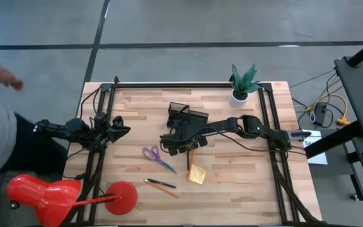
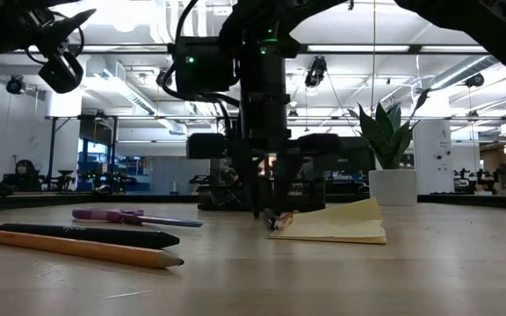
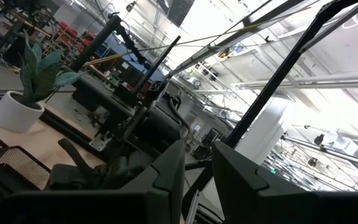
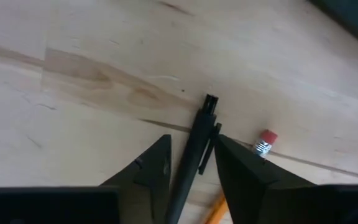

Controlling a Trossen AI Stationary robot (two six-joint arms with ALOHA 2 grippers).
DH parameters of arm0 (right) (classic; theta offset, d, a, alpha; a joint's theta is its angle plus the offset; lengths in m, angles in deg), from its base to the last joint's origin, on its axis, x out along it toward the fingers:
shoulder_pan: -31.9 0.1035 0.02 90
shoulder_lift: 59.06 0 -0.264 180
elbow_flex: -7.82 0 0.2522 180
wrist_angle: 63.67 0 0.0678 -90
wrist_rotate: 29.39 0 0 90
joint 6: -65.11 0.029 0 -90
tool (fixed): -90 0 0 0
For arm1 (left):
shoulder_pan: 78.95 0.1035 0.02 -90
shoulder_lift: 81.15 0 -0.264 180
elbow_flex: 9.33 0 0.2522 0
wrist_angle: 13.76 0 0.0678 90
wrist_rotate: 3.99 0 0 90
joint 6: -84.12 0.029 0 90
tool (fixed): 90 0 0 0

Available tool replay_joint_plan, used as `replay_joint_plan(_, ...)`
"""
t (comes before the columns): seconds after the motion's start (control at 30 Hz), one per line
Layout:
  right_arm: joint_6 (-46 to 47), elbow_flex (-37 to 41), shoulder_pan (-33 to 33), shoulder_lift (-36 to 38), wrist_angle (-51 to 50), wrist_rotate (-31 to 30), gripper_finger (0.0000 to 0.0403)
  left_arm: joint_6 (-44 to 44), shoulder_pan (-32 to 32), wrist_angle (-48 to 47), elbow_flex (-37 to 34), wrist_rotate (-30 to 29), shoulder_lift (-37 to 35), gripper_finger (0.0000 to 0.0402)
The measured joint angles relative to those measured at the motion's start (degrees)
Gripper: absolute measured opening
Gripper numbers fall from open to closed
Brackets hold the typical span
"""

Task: Pick and place office supplies into organizer
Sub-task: Put the top black pen into the desk organizer

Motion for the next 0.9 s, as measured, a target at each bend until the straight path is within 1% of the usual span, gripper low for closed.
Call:
replay_joint_plan(0.13, -1.5, 0.1, 0.0, 0.0, 0.7, 0.2, 0.0078, 0.0, 0.0, 0.0, 0.0, 0.0, 0.0, 0.0066)
replay_joint_plan(0.23, -5.1, 0.3, 0.0, 0.0, 1.2, 0.3, 0.0050, 0.0, 0.0, 0.0, 0.0, 0.0, 0.0, 0.0066)
replay_joint_plan(0.3, -6.5, 0.5, 0.0, 0.0, 1.2, 0.2, 0.0039, 0.0, 0.0, 0.0, 0.0, 0.0, 0.0, 0.0066)
replay_joint_plan(0.37, -6.4, 0.6, 0.0, 0.0, 1.2, 0.0, 0.0037, 0.0, 0.0, 0.0, 0.0, 0.0, 0.0, 0.0066)
replay_joint_plan(0.53, -6.8, 0.4, 0.1, 0.0, 2.5, -0.8, 0.0050, 0.0, 0.0, 0.0, 0.0, 0.0, 0.0, 0.0066)
replay_joint_plan(0.6, -8.5, -0.2, 0.6, 0.1, 4.6, -3.5, 0.0047, 0.0, 0.0, 0.0, 0.0, 0.0, 0.0, 0.0066)
replay_joint_plan(0.67, -10.0, -1.8, 1.1, 0.1, 10.2, -8.6, 0.0037, 0.0, 0.0, 0.0, 0.0, 0.1, 0.0, 0.0066)
replay_joint_plan(0.73, -12.3, -3.0, 1.6, 0.9, 11.8, -14.8, 0.0029, 0.0, 0.0, 0.0, 0.0, 0.0, 0.0, 0.0066)
replay_joint_plan(0.8, -15.7, -4.8, 1.7, 2.2, 17.2, -19.0, 0.0024, 0.0, 0.0, -0.1, 0.0, 0.1, 0.0, 0.0066)
replay_joint_plan(0.9, -19.6, -7.5, 1.6, 3.7, 20.8, -25.5, 0.0022, 0.0, 0.0, -0.1, 0.0, 0.1, 0.0, 0.0066)
